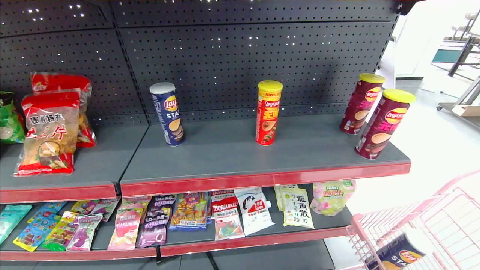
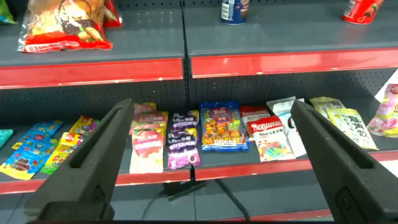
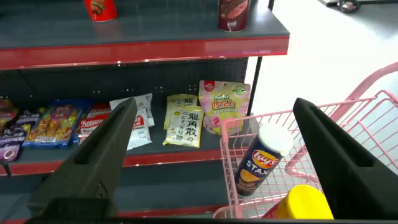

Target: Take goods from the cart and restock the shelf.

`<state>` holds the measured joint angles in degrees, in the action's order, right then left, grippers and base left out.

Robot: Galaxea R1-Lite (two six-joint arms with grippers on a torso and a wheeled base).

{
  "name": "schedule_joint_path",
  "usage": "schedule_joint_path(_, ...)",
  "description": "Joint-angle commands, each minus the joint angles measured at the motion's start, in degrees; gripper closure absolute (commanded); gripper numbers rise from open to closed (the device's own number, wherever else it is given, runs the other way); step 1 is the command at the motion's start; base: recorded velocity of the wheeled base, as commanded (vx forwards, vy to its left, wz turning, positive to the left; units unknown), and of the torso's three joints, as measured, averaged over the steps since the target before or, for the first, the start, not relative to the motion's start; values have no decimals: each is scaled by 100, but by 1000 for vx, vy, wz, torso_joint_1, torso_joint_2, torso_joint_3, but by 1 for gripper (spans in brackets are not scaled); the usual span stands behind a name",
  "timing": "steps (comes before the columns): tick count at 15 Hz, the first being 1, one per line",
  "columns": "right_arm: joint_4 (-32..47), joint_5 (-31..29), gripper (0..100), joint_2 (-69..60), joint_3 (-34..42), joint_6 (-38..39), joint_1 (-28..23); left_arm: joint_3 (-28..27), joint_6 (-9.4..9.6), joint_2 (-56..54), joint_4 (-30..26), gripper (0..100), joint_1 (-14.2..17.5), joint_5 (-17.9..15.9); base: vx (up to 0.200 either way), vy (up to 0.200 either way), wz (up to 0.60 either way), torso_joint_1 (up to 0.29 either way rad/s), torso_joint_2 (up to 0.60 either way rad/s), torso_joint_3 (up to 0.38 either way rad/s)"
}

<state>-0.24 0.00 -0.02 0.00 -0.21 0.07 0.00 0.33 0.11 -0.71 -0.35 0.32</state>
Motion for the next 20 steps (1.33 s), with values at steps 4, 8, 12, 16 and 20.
schedule_joint_path(4,-2,0,0,2,0,3,1,0,-7,-2,0,0,0,3,0,0,-600,8,2,0)
schedule_joint_path(8,-2,0,0,2,0,3,1,0,-7,-2,0,0,0,3,0,0,-600,5,7,5)
schedule_joint_path(12,-2,0,0,2,0,3,1,0,2,-2,0,0,0,3,0,0,-600,4,8,1)
schedule_joint_path(16,-2,0,0,2,0,12,1,0,-7,-2,0,0,0,3,0,0,-300,1,0,1)
schedule_joint_path(20,-2,0,0,2,0,3,1,0,-7,-2,0,0,-9,3,0,0,0,0,0,0)
